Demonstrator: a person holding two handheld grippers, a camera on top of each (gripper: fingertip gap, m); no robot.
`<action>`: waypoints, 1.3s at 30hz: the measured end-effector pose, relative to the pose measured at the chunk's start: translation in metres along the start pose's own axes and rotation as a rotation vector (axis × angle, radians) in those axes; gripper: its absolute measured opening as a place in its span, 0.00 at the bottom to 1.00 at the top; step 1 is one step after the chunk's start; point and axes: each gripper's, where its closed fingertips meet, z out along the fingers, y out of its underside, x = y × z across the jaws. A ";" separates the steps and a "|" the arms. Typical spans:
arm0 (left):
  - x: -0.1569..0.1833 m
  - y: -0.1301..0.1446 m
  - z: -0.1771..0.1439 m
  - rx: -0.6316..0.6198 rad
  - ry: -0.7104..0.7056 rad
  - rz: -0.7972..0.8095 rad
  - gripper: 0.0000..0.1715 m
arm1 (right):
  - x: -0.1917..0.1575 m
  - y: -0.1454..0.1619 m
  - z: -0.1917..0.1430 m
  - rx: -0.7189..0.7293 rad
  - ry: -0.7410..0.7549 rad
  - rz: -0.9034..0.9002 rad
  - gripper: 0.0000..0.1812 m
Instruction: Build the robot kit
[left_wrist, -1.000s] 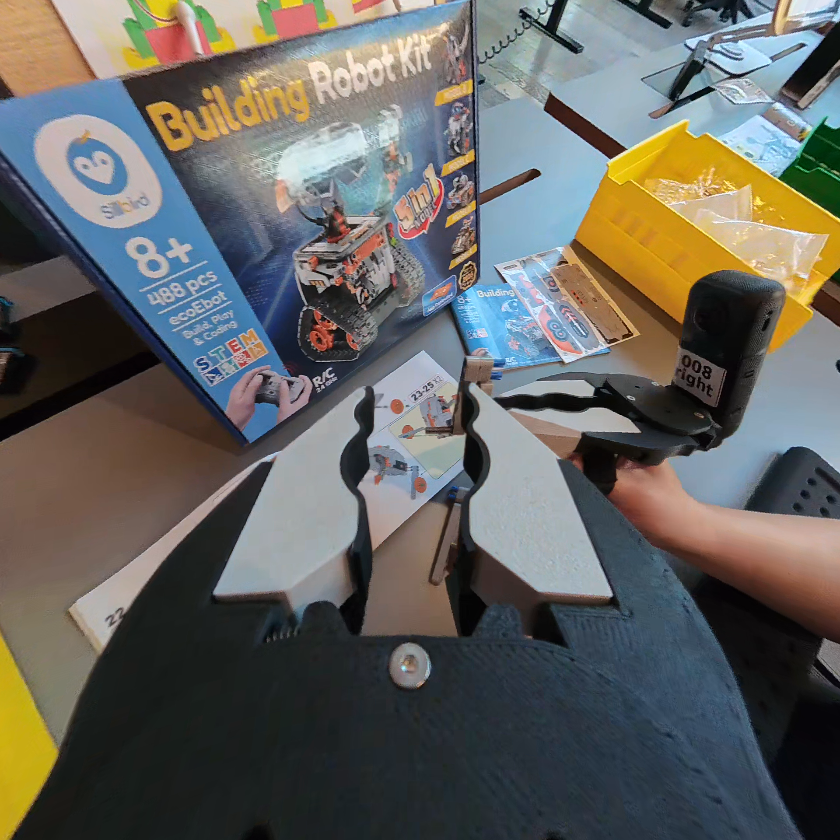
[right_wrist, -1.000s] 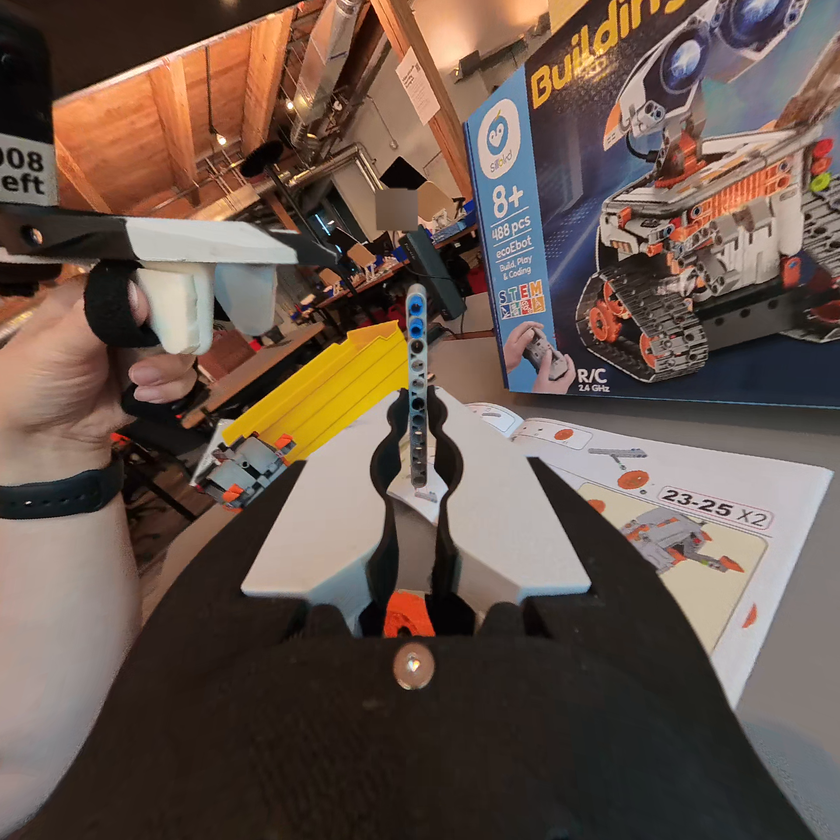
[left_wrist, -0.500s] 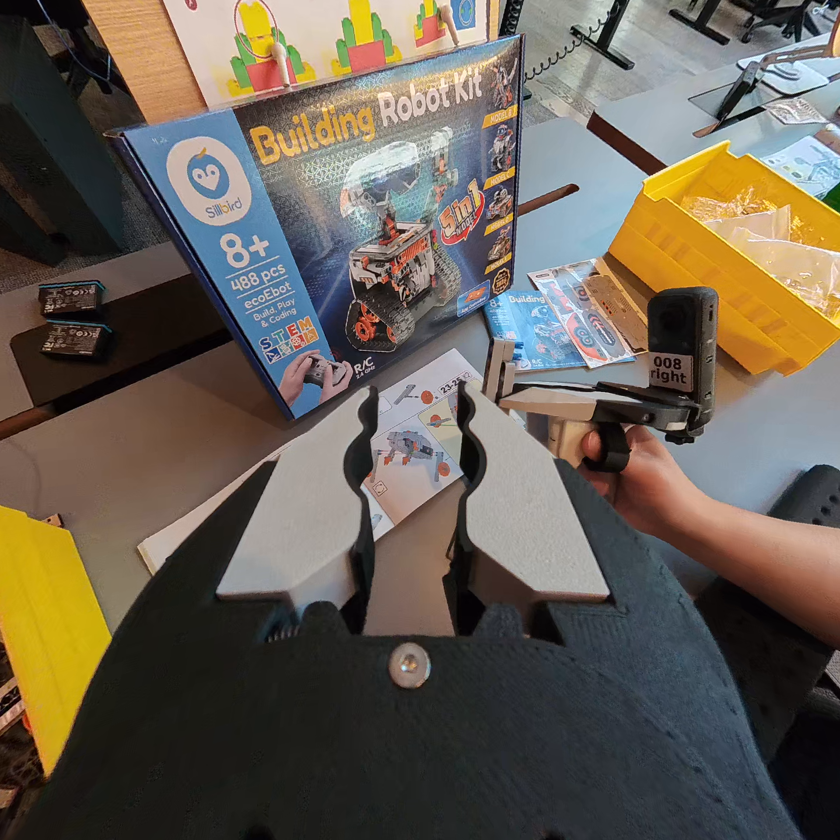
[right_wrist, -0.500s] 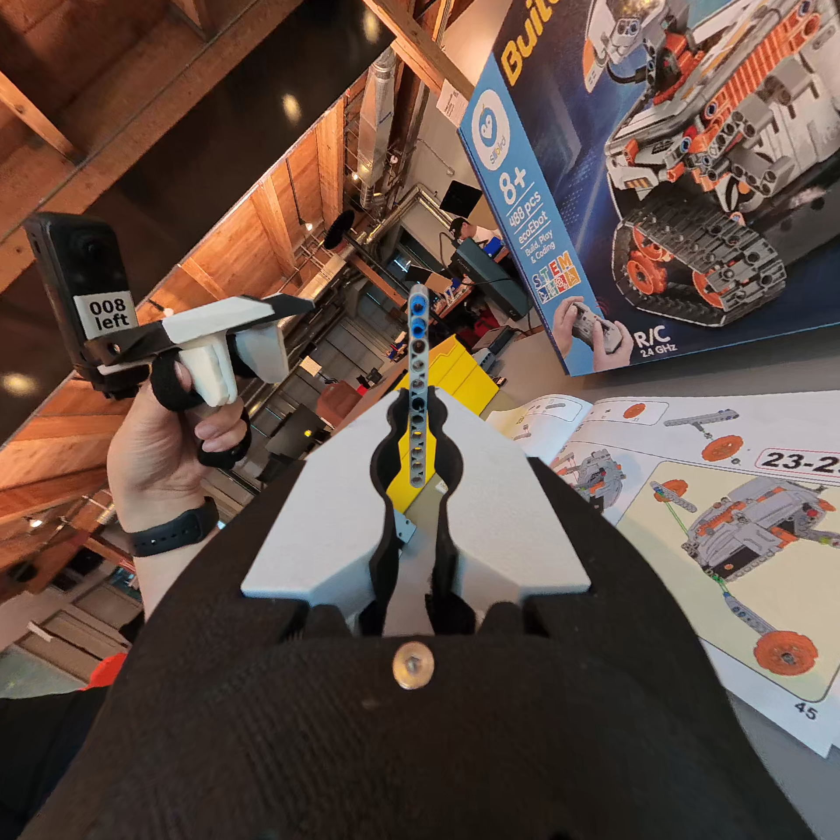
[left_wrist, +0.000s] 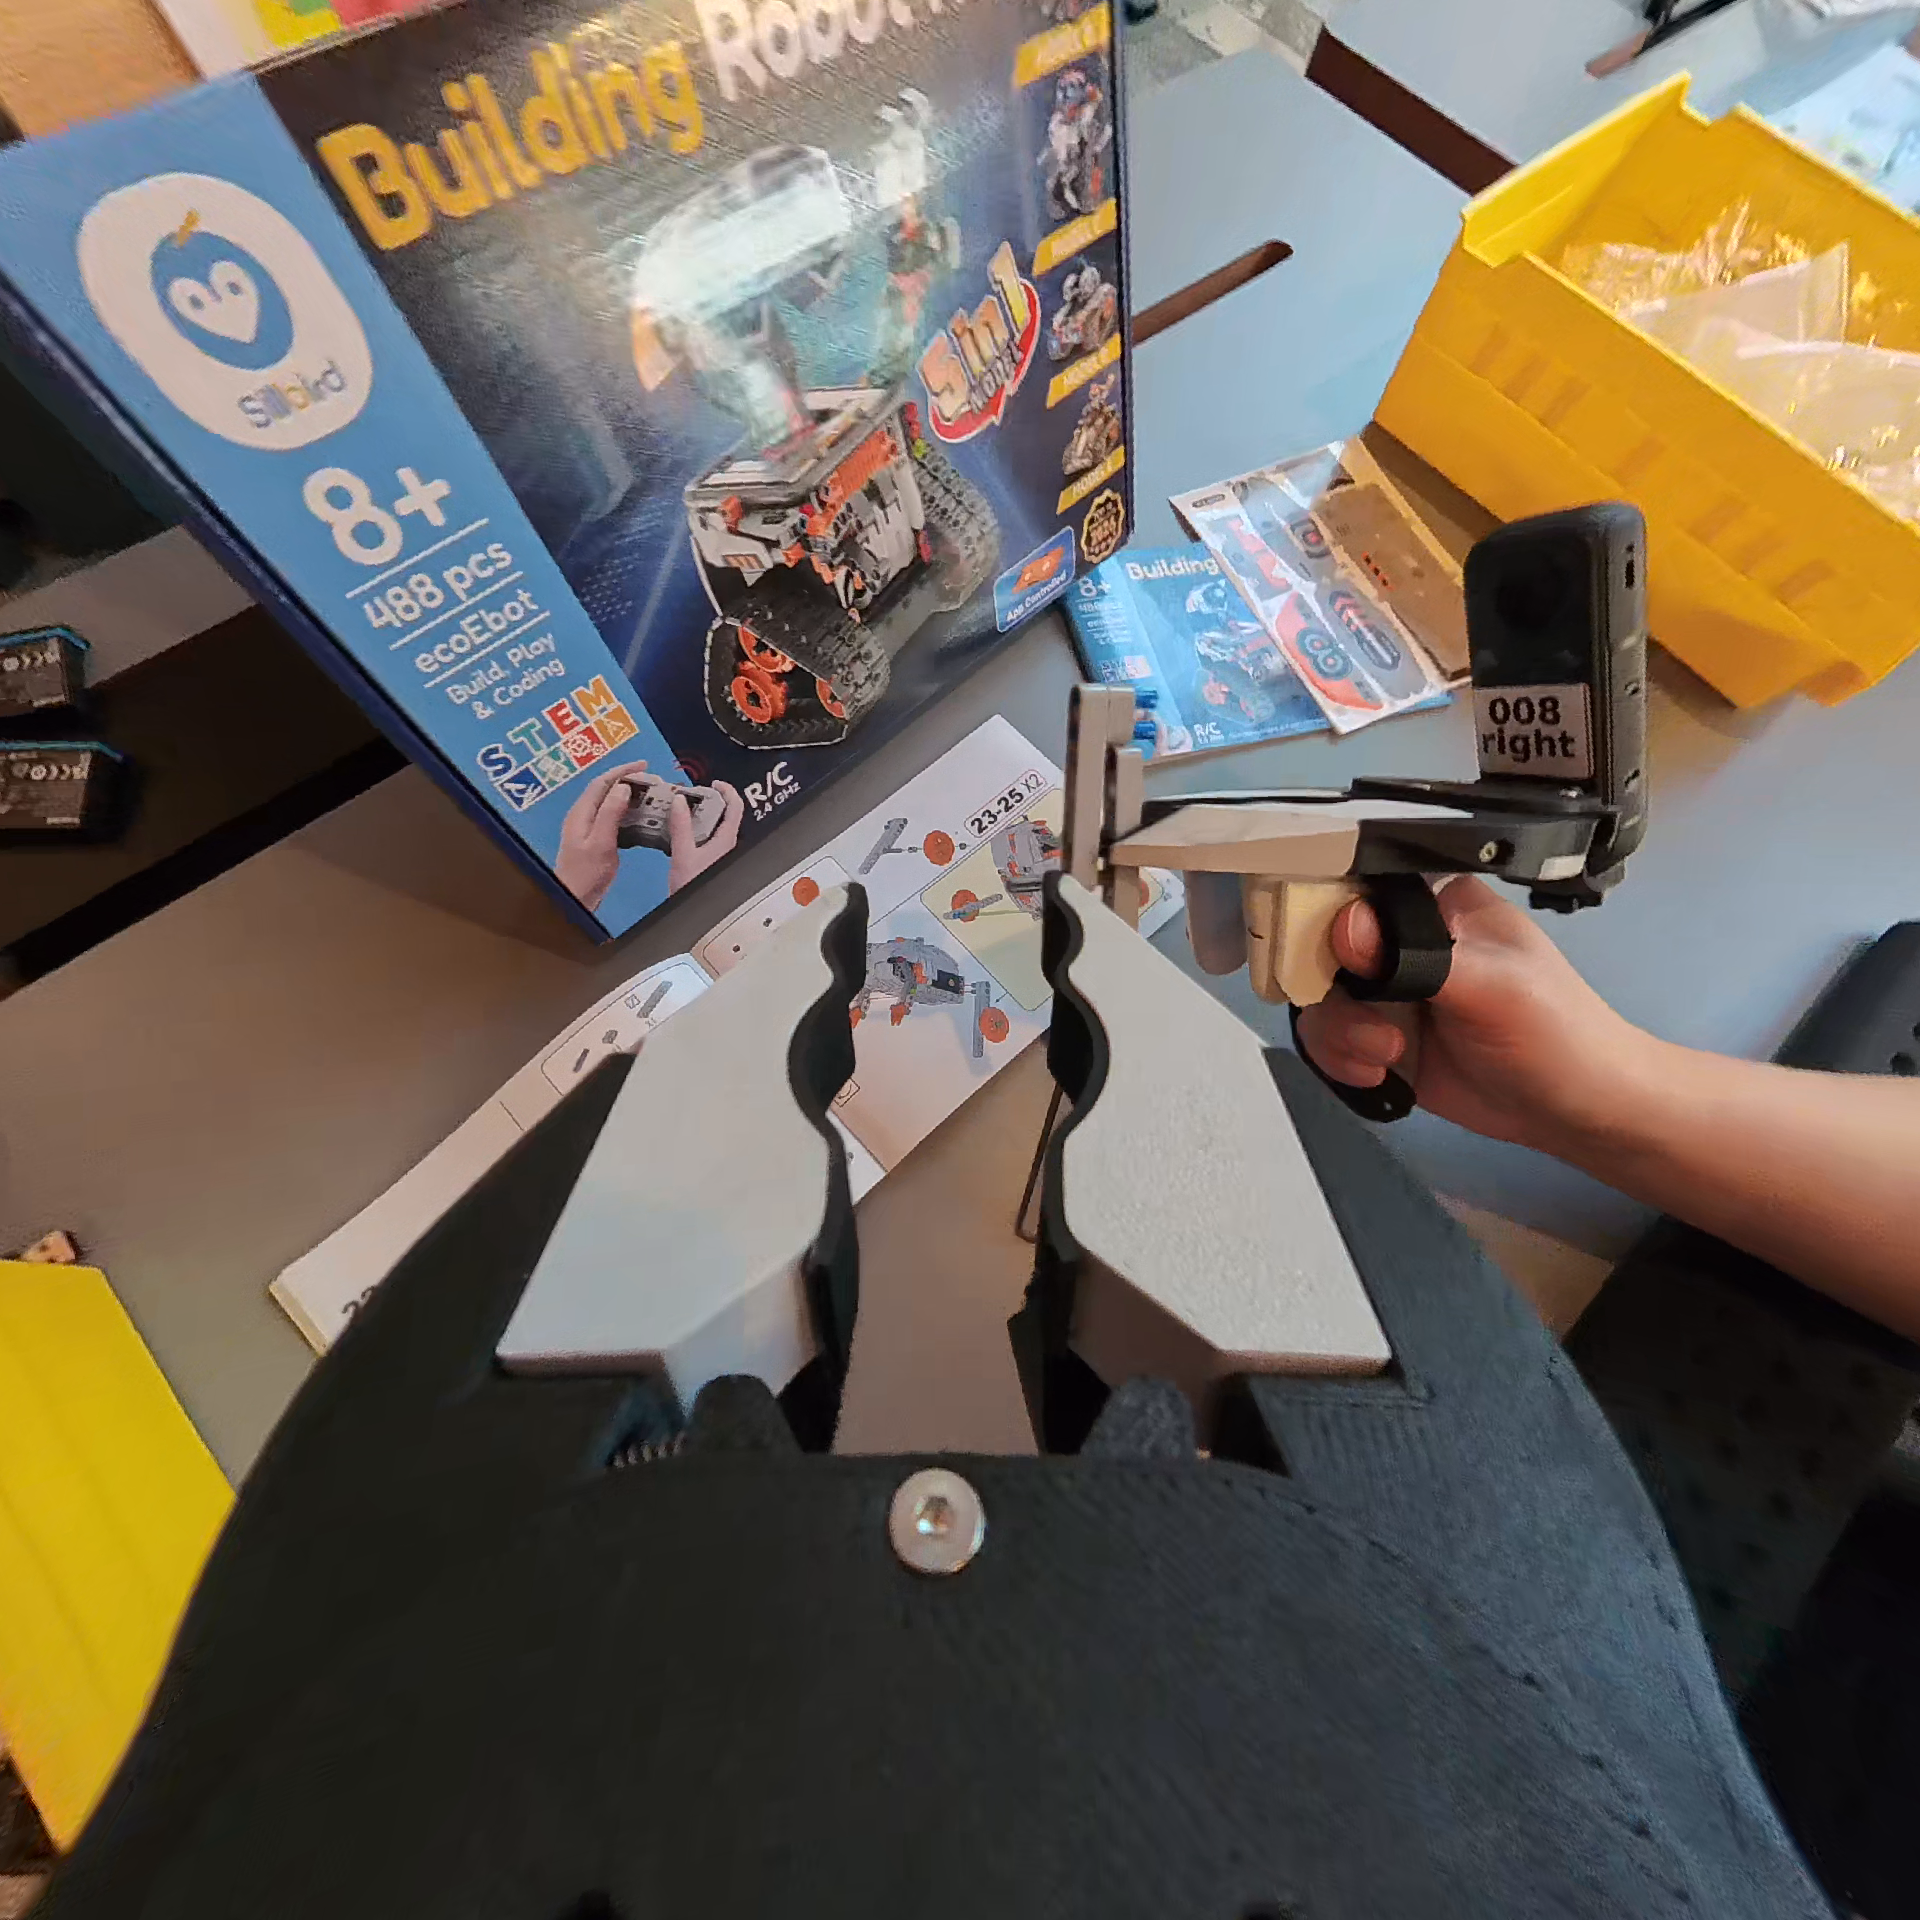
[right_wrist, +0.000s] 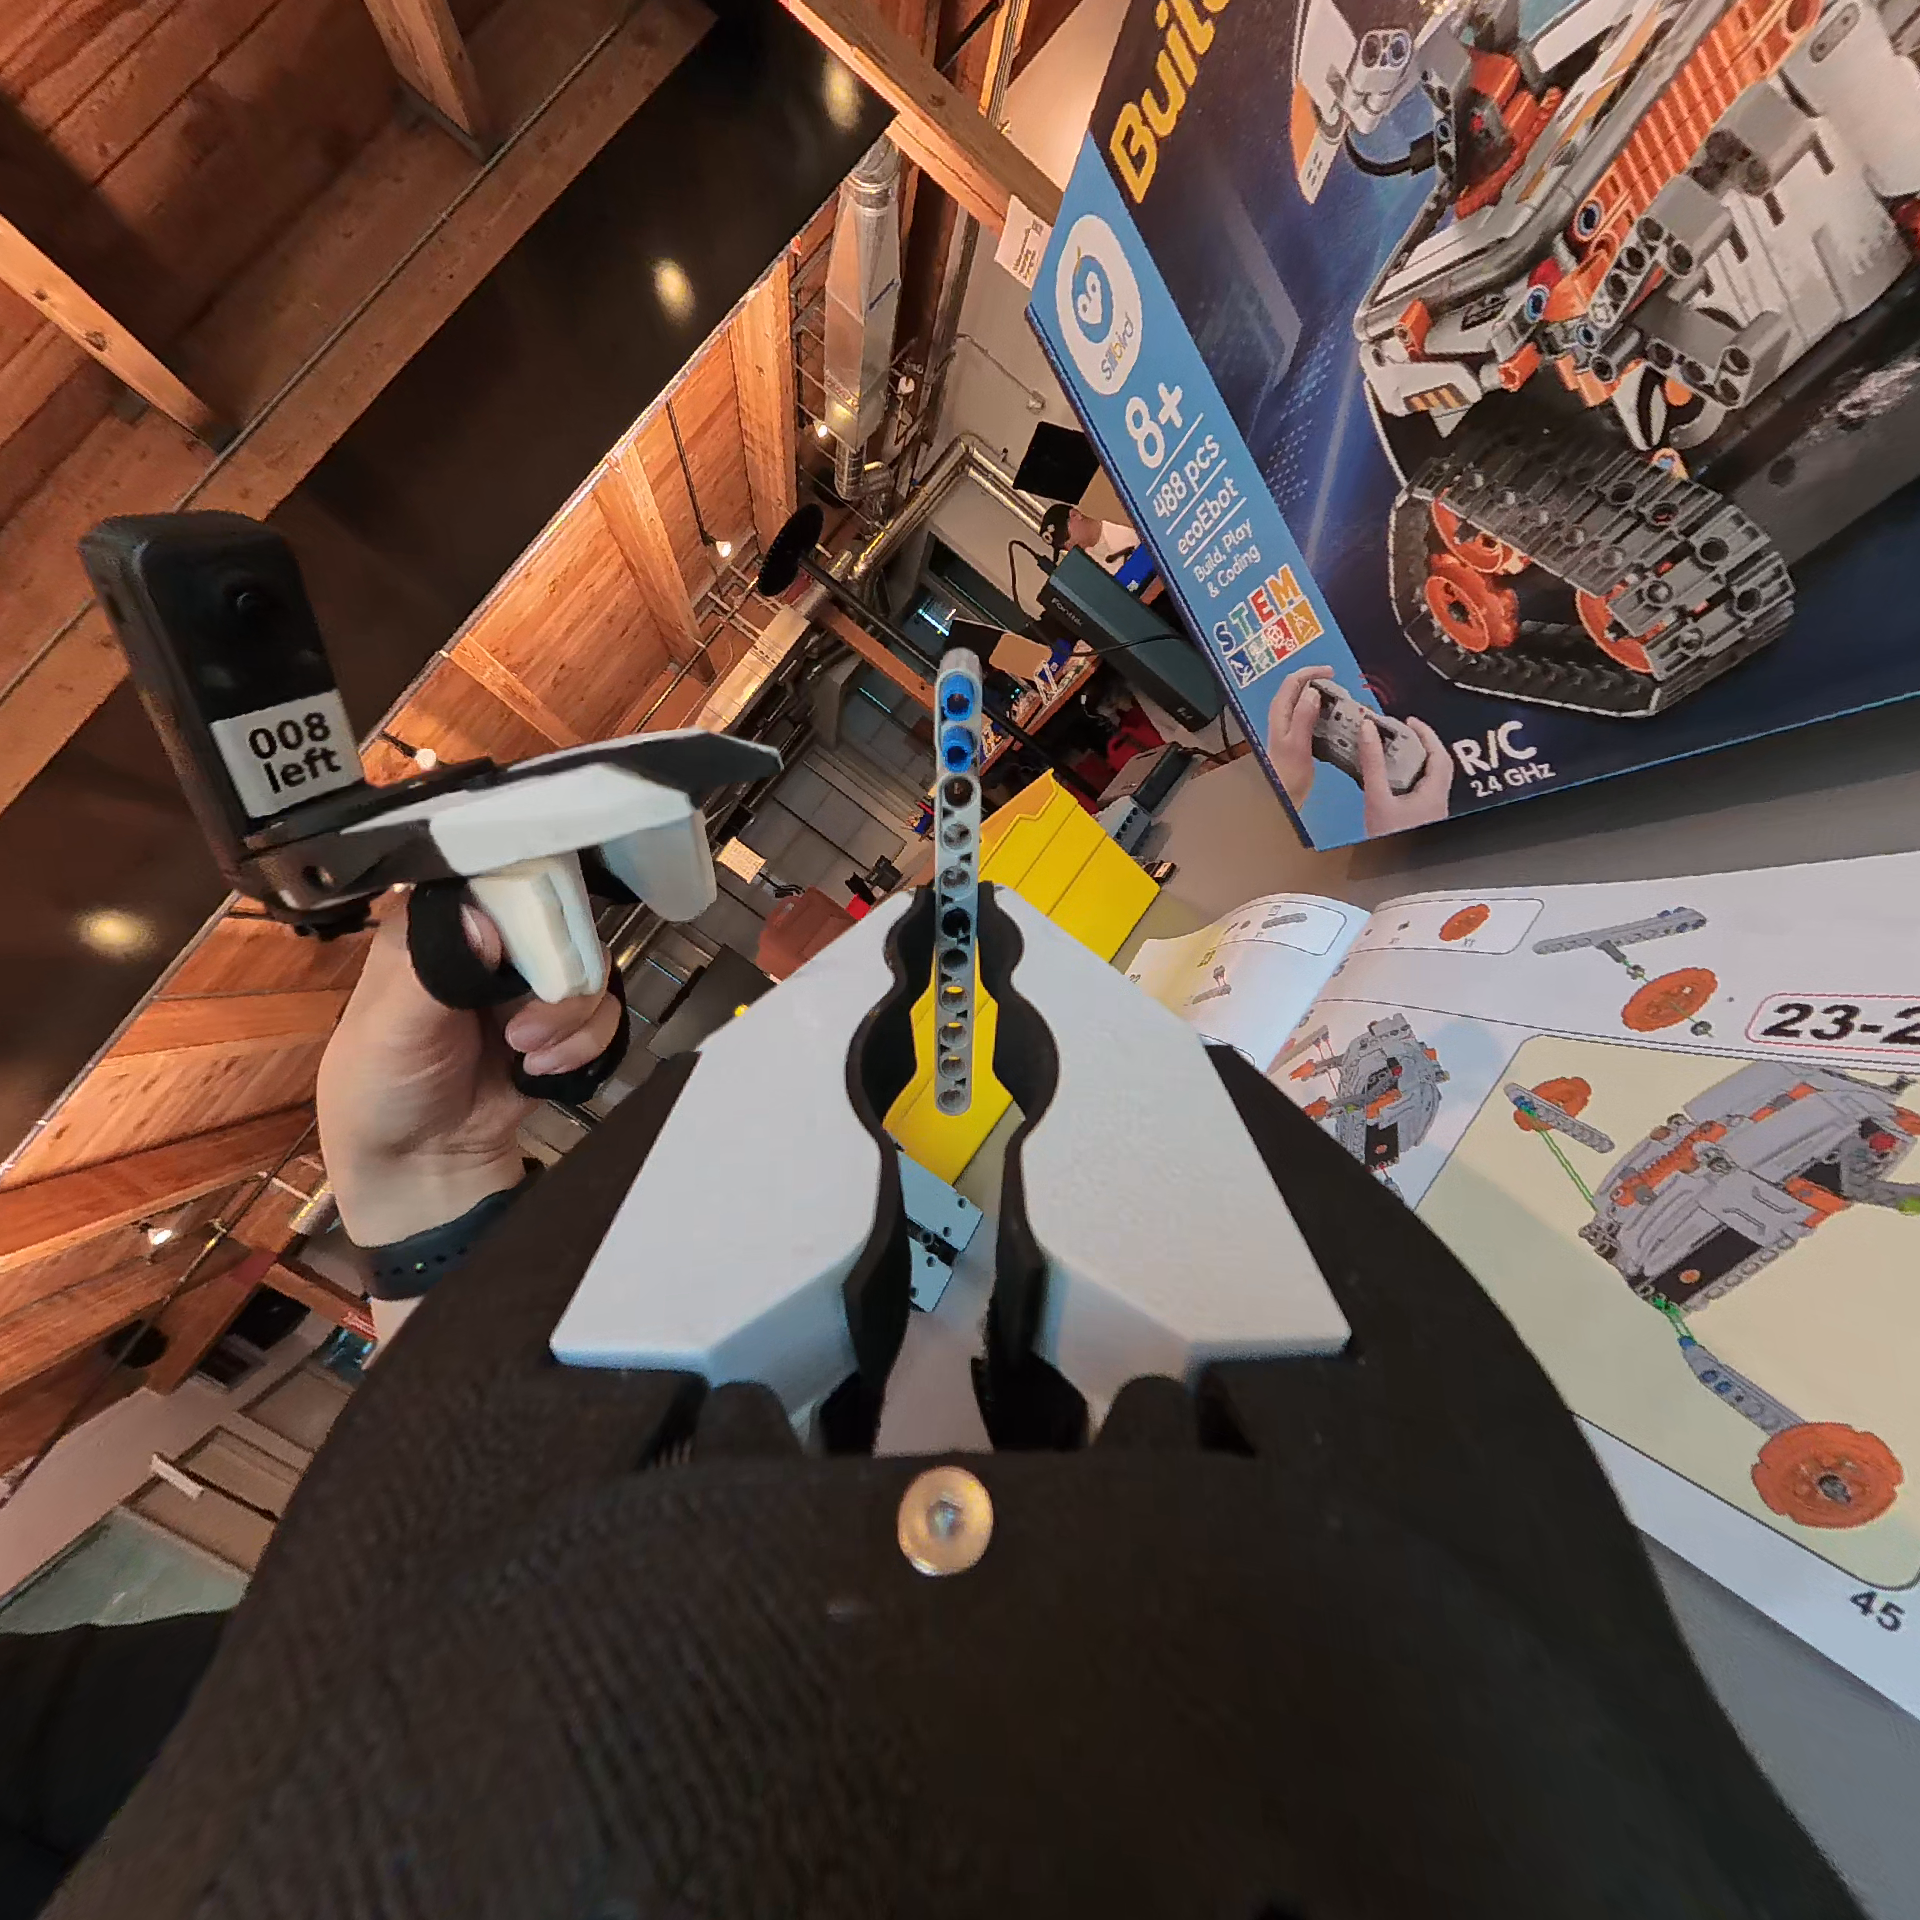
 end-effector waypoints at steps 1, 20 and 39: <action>0.004 0.001 0.004 -0.014 -0.001 0.034 0.19 | 0.000 -0.001 0.000 0.001 0.001 0.006 0.03; 0.043 0.024 0.070 -0.180 -0.048 0.160 0.16 | 0.010 -0.034 -0.020 0.175 -0.024 0.237 0.03; 0.052 0.029 0.099 -0.184 -0.133 0.225 0.14 | 0.019 -0.035 -0.025 0.204 0.032 0.267 0.03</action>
